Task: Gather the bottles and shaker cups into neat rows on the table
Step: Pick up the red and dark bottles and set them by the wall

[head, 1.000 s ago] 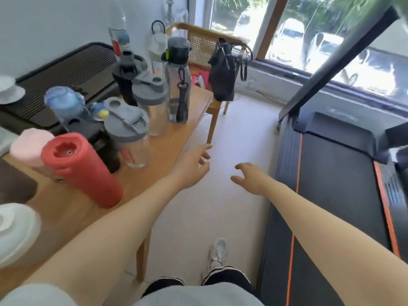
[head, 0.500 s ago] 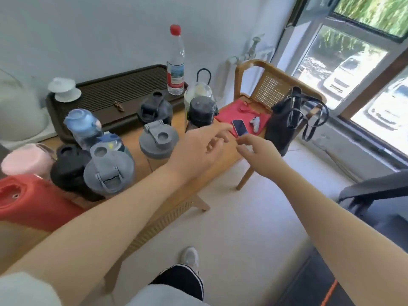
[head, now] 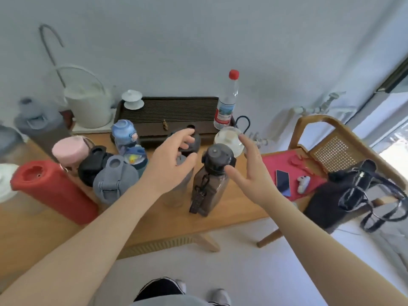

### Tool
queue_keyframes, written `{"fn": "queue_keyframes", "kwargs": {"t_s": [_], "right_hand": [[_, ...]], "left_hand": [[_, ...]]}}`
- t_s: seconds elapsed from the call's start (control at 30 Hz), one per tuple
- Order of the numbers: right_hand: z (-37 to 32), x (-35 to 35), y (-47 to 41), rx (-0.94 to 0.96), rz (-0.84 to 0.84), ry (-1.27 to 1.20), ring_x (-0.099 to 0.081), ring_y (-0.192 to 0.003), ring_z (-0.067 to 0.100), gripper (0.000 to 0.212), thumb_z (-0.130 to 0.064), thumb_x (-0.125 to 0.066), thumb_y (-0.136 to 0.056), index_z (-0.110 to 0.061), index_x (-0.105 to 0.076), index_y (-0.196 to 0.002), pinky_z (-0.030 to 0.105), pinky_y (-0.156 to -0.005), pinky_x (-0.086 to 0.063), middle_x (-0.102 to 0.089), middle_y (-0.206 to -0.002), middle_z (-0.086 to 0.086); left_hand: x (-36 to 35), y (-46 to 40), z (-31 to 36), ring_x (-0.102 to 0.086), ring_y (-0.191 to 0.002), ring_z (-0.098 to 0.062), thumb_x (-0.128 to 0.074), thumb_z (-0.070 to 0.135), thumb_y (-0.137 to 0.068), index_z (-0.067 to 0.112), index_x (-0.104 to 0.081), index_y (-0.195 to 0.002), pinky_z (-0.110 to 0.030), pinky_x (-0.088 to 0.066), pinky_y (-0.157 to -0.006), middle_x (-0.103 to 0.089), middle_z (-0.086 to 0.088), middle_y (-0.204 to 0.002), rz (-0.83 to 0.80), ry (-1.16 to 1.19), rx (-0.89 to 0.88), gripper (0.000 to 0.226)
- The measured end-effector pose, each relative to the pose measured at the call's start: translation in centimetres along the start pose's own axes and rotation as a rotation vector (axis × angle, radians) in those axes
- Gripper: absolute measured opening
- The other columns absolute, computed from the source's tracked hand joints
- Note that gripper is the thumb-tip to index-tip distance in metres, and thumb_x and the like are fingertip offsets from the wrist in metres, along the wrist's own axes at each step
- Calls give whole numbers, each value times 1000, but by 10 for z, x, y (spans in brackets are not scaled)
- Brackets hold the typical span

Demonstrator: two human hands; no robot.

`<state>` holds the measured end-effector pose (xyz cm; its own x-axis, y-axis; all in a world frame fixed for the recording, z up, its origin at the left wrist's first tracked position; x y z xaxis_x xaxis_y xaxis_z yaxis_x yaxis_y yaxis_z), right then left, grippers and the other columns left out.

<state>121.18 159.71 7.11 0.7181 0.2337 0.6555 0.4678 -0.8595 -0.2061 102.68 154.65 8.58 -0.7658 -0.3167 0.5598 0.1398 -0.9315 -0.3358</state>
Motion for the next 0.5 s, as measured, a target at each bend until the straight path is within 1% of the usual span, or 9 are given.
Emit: {"fn": "queue_keyframes", "kwargs": {"t_s": [0.07, 0.13, 0.17, 0.2, 0.27, 0.3, 0.37, 0.43, 0.5], "right_hand": [[5, 0, 0, 76, -13, 47, -18, -142, 13, 77, -55, -46, -81, -16, -23, -144, 31, -115, -18, -24, -153, 1], [8, 4, -2, 134, -46, 51, -23, -140, 15, 78, -56, -45, -80, -16, -25, -143, 30, -112, -23, -28, -151, 3], [9, 5, -5, 161, -82, 49, -28, -136, 13, 76, -55, -48, -80, -16, -26, -142, 29, -109, -27, -32, -148, 3], [8, 4, -7, 205, -132, 52, -31, -131, 8, 74, -51, -52, -82, -16, -27, -142, 24, -104, -30, -35, -145, 2], [4, -3, -10, 300, -240, 67, -32, -122, -2, 67, -36, -58, -87, -16, -26, -142, 15, -98, -29, -39, -142, 2], [4, -7, -11, 315, -276, 37, -33, -121, -2, 65, -30, -59, -88, -17, -25, -141, 10, -96, -29, -40, -140, 1], [6, -13, -11, 258, -289, -112, -45, -116, 3, 60, -23, -63, -86, -24, -26, -133, 1, -87, -34, -45, -129, -4], [10, -16, -13, 204, -229, -227, -56, -100, 3, 56, -21, -69, -81, -29, -28, -118, -1, -77, -40, -52, -114, -7], [14, -15, -15, 193, -152, -265, -56, -91, -6, 60, -23, -75, -75, -28, -27, -110, 0, -71, -41, -53, -101, -13]], "left_hand": [[-6, 15, -4, -46, -106, 0, -57, 23, -87, 19, -43, -131, -4, -34, -82, -51, 9, -120, 65, 7, 68, 47], [-18, 31, -3, -42, -109, 4, -52, 32, -83, 21, -42, -131, -1, -33, -84, -47, 12, -121, 117, 37, 126, 50], [-24, 37, -2, -39, -111, 6, -50, 32, -83, 20, -42, -131, 1, -30, -87, -45, 11, -123, 147, 27, 145, 50], [-30, 42, -2, -34, -114, 7, -50, 29, -84, 18, -42, -131, 3, -25, -90, -43, 9, -127, 188, -5, 159, 49], [-35, 50, -2, -25, -123, 5, -55, 15, -87, 14, -42, -131, 5, -14, -95, -38, 1, -138, 301, -76, 202, 46], [-35, 53, -2, -23, -127, 1, -56, 9, -86, 13, -41, -132, 4, -11, -98, -34, -2, -142, 355, -99, 235, 48], [-37, 59, -3, -21, -134, -7, -57, 6, -86, 12, -38, -134, -6, -12, -104, -31, -4, -146, 403, -119, 311, 53], [-37, 64, -2, -23, -136, -14, -58, 5, -85, 10, -37, -135, -18, -17, -108, -32, -7, -146, 422, -137, 348, 54], [-35, 70, 1, -28, -134, -16, -57, 0, -83, 8, -39, -132, -29, -25, -110, -36, -9, -143, 460, -172, 323, 53]]}}
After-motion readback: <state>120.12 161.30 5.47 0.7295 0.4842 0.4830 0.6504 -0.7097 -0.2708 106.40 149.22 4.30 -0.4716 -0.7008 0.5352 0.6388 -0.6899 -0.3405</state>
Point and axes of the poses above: each hand's wrist, its own y-axis away from the middle knuckle, its own x-axis out of the back of the hand, z = x × y, the point moved 4 cm from there along -y, towards the middle knuckle
